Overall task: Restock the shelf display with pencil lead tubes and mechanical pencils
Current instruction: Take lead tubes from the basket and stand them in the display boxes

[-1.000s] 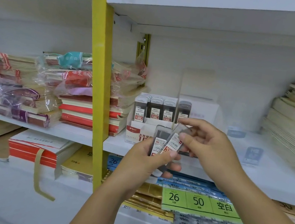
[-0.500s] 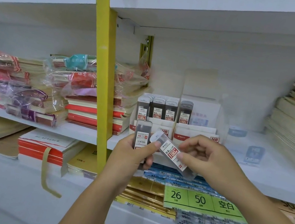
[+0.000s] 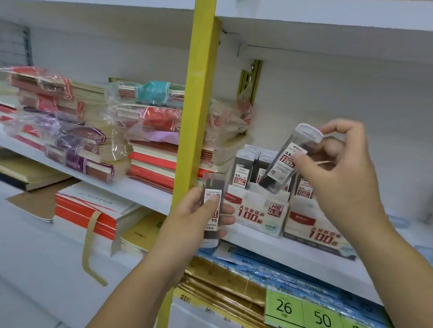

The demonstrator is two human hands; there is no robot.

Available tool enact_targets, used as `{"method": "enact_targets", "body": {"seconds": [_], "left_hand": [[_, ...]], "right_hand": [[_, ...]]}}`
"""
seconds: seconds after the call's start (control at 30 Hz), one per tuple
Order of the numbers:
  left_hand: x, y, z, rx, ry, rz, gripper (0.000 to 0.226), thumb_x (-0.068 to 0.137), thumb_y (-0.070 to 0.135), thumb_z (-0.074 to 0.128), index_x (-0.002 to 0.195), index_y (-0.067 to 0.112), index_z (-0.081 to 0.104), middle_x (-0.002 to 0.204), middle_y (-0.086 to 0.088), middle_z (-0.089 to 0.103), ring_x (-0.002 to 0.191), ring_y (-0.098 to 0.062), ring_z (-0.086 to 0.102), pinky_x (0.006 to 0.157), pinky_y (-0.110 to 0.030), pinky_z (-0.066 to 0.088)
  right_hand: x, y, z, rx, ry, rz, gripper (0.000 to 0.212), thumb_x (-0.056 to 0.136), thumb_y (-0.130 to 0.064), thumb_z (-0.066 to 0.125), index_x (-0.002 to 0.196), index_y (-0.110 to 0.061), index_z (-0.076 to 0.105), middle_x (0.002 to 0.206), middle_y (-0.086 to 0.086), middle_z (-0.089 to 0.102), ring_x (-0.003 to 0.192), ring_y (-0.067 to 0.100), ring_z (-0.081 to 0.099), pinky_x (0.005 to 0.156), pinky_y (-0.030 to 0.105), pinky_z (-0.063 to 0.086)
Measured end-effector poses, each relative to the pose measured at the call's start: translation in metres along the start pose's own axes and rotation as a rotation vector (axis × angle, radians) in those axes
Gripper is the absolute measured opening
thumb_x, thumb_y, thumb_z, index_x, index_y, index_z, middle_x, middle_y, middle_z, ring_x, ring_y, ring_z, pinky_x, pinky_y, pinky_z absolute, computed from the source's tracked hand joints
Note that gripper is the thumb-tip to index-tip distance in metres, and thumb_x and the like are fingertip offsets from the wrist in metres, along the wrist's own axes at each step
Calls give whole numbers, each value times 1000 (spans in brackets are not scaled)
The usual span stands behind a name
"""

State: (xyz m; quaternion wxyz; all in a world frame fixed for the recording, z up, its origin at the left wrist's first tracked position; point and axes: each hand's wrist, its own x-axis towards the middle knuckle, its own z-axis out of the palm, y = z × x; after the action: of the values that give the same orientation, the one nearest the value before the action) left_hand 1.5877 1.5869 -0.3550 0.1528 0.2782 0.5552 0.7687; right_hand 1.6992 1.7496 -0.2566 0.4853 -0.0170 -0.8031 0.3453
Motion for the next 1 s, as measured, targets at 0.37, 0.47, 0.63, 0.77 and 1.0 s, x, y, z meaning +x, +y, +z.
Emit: {"method": "enact_targets", "body": {"seconds": [0.37,0.47,0.63,0.77,1.0], "left_hand": [[3,2,-26,36,24,5,17,105,32,47,110,34,63,89,7,77,82,-11,76,64,-19,58],[1,3,-26,42,15,7,17,106,32,46,111,34,63,89,7,77,82,-10,75,64,-18,58],[-1,4,-24,51,-12,-1,17,106,30,46,108,34,62,89,8,77,80,-9,75,62,-16,56],[-1,4,-22,45,-39,-11,16,106,28,47,111,31,62,92,6,77,83,-10,75,65,-19,58],[-3,3,-18,51,-96,-26,16,104,21,52,111,28,65,98,7,78,91,-12,76,73,-24,60]], "right_hand": [[51,25,35,-483,-184,100,35,84,-15,71,98,-27,42,81,-10,60,71,3,57,53,24,40],[52,27,37,-490,-190,84,36,85,-13,71,98,-28,41,81,-11,60,70,2,57,52,23,39],[51,31,32,-521,-199,74,41,87,-12,69,102,-34,39,82,-15,58,70,0,57,50,19,40],[48,33,32,-509,-273,102,36,85,-16,72,103,-33,46,81,-10,61,72,3,60,53,21,43],[47,36,38,-964,-238,-110,25,87,-35,69,111,-27,67,94,-3,46,85,15,44,64,29,34]]}}
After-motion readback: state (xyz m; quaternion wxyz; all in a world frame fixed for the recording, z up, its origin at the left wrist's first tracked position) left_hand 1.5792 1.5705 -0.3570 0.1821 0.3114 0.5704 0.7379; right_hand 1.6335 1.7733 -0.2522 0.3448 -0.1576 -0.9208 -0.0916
